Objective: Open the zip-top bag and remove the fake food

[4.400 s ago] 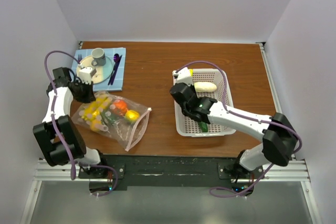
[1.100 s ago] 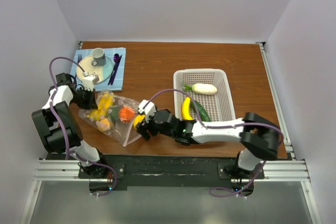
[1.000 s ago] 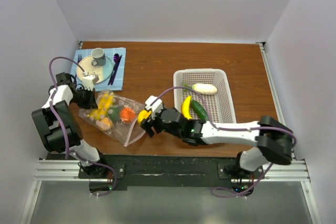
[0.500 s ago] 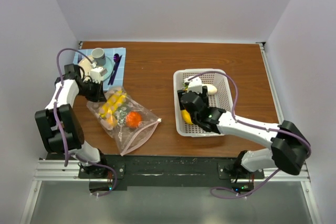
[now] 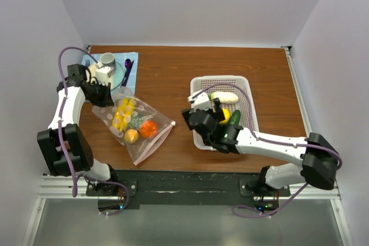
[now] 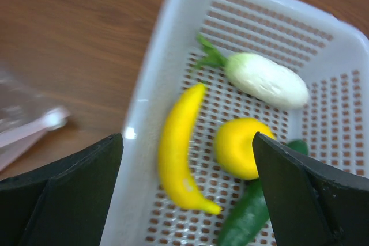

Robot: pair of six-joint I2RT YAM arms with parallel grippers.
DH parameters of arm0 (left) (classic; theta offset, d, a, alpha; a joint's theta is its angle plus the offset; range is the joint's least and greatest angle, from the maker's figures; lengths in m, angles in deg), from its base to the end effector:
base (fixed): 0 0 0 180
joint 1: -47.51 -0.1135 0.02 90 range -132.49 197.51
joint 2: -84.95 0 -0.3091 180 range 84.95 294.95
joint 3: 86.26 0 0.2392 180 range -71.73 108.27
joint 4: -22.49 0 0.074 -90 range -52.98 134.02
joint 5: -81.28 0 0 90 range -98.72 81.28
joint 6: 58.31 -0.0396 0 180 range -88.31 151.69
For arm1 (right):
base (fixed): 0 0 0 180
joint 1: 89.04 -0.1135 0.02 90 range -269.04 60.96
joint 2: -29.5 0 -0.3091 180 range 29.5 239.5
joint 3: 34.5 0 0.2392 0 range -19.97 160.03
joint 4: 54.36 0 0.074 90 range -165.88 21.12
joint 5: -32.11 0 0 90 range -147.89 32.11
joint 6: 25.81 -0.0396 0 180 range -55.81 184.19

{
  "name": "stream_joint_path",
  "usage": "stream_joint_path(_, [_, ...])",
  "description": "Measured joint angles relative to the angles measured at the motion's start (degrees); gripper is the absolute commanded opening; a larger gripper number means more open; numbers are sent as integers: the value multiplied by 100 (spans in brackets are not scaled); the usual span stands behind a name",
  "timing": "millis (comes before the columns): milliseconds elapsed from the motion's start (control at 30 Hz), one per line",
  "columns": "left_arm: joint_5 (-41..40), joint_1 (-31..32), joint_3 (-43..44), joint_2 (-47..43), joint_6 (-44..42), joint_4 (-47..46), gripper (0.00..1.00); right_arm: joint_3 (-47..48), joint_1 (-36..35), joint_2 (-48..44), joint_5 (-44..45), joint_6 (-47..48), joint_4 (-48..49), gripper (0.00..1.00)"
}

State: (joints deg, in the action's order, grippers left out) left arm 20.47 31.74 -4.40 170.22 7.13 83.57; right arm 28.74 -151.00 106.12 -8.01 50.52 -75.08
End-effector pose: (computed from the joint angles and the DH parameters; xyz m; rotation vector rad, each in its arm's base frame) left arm 0.2748 0.0575 0.3093 0.3418 2.5051 -0.4200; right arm 0.1506 0.2184 0.3031 -0.3466 1.9101 -0.0793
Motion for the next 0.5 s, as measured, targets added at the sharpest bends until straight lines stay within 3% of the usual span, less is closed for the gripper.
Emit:
stream_joint_path(167, [-474,4,-546,72,17,-267,0,-33,-1056,-160,-876,590,684,84])
stream_joint_path(367, [-887,4,-916,151,13,-595,0,-503,-1191,236,-2284,739,1569,60])
stream_joint_path(467, [-1021,4,-997,155,4,-697,0,-509,-1187,776,-2583,748,1897,59])
stream_joint_path(500, [-1064,4,-1021,157,2,-723,0,-509,-1187,970,-2702,745,2022,65])
